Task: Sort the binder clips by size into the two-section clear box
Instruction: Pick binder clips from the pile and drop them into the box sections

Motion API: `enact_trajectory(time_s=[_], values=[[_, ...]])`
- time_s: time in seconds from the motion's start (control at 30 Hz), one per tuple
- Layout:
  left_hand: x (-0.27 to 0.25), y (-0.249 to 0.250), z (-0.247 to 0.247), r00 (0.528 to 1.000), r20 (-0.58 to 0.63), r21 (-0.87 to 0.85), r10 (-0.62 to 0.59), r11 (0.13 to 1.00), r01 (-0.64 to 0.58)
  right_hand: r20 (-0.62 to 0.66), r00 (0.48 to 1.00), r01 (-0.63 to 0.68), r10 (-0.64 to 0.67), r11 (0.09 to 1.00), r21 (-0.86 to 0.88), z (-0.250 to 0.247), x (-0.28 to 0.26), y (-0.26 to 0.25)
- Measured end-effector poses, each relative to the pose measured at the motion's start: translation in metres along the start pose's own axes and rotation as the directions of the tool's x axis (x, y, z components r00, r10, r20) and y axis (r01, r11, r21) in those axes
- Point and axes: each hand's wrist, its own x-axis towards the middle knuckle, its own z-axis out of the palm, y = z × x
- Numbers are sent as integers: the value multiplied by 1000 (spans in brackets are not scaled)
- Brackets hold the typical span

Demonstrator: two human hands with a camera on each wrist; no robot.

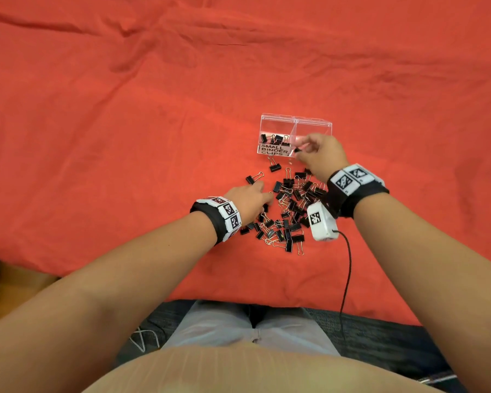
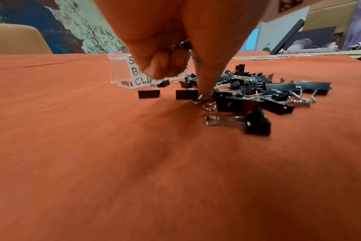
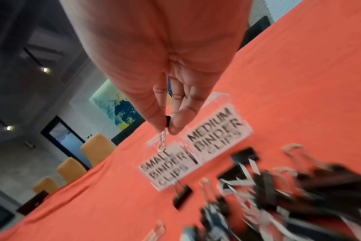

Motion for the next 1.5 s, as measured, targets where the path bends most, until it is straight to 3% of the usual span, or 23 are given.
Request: enact_trajectory(time_s=[0.1,0.23,0.43,0.67,0.9,1.07,1.2,1.37,1.5], values=[[4,2,-2,998,-31,-60,-47,997,45,-53,998,29,-30,999,-17,-2,20,-20],[10,0,-9,989,-100,-264,-113,961,83,-49,998,29,-32,997,-74,5,34,-35],[24,-8,-46,925,-230,-527,-302,838,143,-48,998,22,-27,994,-102,8,20,-24],[72,-17,-106,855,-295,-554,-427,806,211,117,993,11,14,977,-212,30,-33,17],[99,-16,-106,839,-314,-516,-444,822,242,154,983,158,-96,870,-467,53,-56,29],[80,-11,-98,848,-394,-492,-355,861,132,131,983,179,-126,797,-576,60,-55,24],[52,-10,-83,857,-389,-538,-338,839,86,112,986,166,-123,788,-592,65,-49,22],[12,-5,-36,936,-230,-503,-267,856,120,84,987,159,-135,807,-568,61,-46,18],[-11,2,-3,965,-72,-405,-252,892,203,52,999,25,-8,942,-336,49,-44,19]])
